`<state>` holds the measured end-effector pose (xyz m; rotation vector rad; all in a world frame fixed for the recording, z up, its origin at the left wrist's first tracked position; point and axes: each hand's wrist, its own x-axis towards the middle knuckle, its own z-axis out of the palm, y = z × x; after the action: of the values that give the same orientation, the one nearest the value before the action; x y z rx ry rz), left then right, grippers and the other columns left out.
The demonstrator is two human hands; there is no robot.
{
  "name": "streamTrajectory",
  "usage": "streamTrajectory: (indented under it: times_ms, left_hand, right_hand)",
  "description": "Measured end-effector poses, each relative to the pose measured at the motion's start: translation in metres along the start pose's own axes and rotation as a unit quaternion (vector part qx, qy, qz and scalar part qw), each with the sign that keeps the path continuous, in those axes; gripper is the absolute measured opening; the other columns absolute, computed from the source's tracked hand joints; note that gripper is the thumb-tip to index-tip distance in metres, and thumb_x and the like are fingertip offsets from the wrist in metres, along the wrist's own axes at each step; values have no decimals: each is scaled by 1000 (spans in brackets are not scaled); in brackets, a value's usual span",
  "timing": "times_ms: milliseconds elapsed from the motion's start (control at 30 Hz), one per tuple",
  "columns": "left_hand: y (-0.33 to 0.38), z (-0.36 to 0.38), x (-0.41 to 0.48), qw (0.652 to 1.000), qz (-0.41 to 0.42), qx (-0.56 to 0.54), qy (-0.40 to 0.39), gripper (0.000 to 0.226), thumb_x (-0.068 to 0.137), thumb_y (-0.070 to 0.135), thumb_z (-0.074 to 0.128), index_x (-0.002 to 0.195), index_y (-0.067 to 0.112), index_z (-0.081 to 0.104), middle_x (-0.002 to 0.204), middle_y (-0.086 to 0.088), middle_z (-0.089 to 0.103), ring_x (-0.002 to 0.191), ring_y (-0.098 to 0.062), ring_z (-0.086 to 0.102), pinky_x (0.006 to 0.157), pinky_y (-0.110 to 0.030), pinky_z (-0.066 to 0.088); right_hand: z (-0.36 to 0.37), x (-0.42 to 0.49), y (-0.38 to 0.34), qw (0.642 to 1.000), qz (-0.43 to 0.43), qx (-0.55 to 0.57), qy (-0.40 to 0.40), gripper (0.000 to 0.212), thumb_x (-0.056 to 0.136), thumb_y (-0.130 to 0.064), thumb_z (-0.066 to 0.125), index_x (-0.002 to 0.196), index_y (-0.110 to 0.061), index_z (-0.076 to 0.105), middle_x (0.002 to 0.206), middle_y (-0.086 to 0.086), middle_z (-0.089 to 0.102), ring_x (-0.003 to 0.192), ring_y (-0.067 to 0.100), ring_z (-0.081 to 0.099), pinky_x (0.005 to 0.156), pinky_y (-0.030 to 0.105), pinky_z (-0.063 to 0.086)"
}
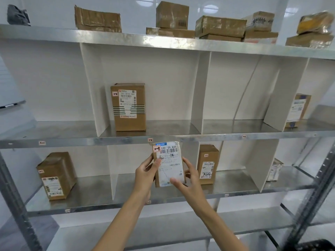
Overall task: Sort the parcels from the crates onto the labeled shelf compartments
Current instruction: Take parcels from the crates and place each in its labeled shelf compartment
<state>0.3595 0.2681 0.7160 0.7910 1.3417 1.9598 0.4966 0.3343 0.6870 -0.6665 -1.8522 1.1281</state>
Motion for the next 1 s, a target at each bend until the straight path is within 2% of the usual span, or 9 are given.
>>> streamTrajectory:
  times_ms: [133,267,433,600,733,800,933,1000]
  left_hand:
    - [-3,3,4,1000,-3,7,17,25,87,21,63,112,22,66,97,5,74,89,-14,71,65,-28,57]
    - [-6,8,8,1000,-3,26,11,29,83,23,68,111,22,67,106,-2,71,98,-22,67,74,-36,58]
    - [-13,31,13,999,-3,35,-12,29,80,20,71,109,19,68,108,-6,71,100,-25,66,80,-38,57]
    - [-22,73,17,998,-11,36,-41,31,80,18,72,110,16,68,104,-7,72,99,-25,67,80,-38,57]
    - [-27,113,22,998,-6,35,-61,32,80,14,72,112,13,68,99,-5,73,91,-19,69,66,-24,56]
    - [-29,134,23,997,-2,30,-64,33,79,13,73,111,12,68,99,-7,73,89,-18,69,62,-19,55]
    - [-33,178,26,997,23,23,-77,28,79,15,73,106,21,68,105,-7,71,96,-21,68,68,-25,56]
    - [-34,199,27,995,42,16,-84,25,79,14,73,101,25,68,106,-5,71,96,-18,68,67,-22,56]
  right_hand:
    - [0,-2,3,1000,10,3,10,71,83,-24,72,135,-47,29,124,-3,43,110,6,47,85,9,46]
    - [-6,-3,3,999,16,21,20,63,84,-22,71,125,-49,32,127,-1,43,114,7,47,79,8,49]
    - [-27,-5,5,998,46,28,42,64,83,-17,72,123,-47,32,129,5,43,117,16,50,94,32,53]
    - [-64,-7,9,995,53,35,75,64,83,-12,71,123,-44,32,126,-1,50,114,13,54,91,28,54]
    - [-102,-1,13,994,62,36,88,63,84,-8,69,122,-42,31,124,3,51,114,16,56,87,29,56]
    - [-122,2,14,993,56,42,93,61,85,-6,67,120,-42,32,122,4,52,113,17,57,82,25,57]
    - [-167,8,19,991,29,57,114,57,87,-7,65,122,-40,35,121,0,54,113,15,57,78,22,56]
    - [-187,15,21,990,10,60,124,56,87,-5,64,122,-41,37,121,-1,54,114,15,55,78,22,56]
